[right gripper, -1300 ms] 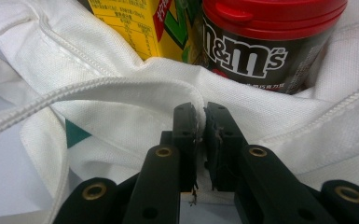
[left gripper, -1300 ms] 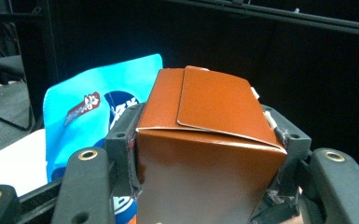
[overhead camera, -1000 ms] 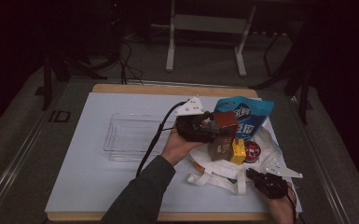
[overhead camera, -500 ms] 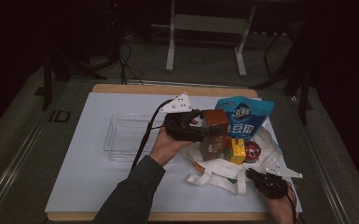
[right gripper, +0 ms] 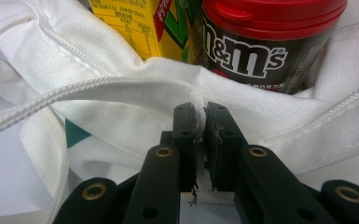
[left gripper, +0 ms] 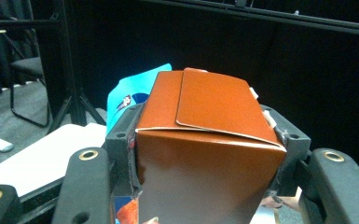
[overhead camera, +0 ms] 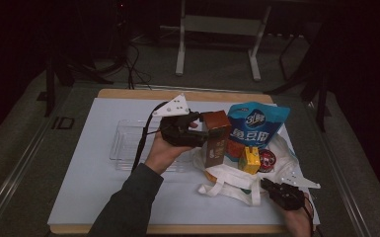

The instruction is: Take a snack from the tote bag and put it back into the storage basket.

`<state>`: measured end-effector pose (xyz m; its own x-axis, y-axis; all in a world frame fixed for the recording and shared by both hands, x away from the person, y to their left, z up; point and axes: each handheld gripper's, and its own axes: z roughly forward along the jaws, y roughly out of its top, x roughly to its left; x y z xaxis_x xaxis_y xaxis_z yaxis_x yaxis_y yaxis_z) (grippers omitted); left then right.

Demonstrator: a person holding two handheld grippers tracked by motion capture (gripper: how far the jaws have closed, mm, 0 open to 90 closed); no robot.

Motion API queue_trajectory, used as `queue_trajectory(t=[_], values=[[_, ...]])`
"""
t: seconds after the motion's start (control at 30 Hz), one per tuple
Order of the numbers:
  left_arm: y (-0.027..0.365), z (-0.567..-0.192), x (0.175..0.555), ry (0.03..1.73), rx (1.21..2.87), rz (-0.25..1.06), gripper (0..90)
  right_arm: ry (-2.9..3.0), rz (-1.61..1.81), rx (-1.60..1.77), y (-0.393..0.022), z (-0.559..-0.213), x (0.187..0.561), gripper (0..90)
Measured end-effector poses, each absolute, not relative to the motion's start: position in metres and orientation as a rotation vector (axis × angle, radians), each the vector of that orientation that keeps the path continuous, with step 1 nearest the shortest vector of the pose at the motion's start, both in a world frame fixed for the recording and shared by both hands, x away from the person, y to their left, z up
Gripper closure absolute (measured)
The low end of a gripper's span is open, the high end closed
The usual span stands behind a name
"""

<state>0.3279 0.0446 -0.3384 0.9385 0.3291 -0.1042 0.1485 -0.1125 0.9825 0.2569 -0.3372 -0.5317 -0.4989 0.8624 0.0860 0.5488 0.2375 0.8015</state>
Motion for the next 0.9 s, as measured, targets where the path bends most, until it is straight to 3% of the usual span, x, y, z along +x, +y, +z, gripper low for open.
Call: queue_trajectory(t=[0.9], values=[[0.096, -0.332, 0.327, 0.432, 1.664, 0.238, 41.9, 2.141, 1.149, 1.298, -0.337, -0.532, 0.257, 82.6]])
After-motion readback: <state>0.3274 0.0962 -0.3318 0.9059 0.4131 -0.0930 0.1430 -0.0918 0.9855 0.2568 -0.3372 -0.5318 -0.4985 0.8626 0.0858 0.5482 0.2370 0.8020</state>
